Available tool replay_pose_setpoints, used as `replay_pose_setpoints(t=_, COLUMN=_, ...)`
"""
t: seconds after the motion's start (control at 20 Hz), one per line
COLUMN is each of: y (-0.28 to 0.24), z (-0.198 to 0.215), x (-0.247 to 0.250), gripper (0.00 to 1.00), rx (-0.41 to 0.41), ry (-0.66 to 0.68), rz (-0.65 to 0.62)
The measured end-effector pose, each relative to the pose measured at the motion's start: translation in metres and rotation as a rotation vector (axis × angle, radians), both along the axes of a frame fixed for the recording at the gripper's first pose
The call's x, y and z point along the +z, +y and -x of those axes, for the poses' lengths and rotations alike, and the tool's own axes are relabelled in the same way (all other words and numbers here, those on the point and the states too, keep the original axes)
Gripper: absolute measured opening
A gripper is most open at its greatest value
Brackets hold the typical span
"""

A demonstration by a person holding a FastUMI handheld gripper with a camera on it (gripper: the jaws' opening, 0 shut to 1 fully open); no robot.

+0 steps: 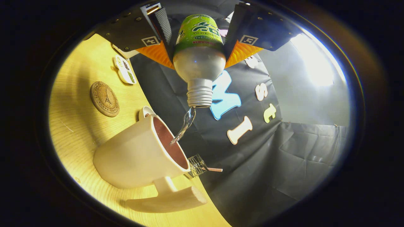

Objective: Take the bottle from table, then pour the juice into the cup, finally place the bottle on the coaster

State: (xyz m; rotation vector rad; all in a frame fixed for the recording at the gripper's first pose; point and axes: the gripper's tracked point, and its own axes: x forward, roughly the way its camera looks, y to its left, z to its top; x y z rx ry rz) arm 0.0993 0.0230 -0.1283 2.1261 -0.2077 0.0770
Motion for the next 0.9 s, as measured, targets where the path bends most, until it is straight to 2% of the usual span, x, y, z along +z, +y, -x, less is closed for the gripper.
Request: replay_pose_setpoints(t=0.9, y=-0.015, z=-0.001, x=0.006, gripper=0.77, rx=-0.028, ry=-0.003, rz=-0.125)
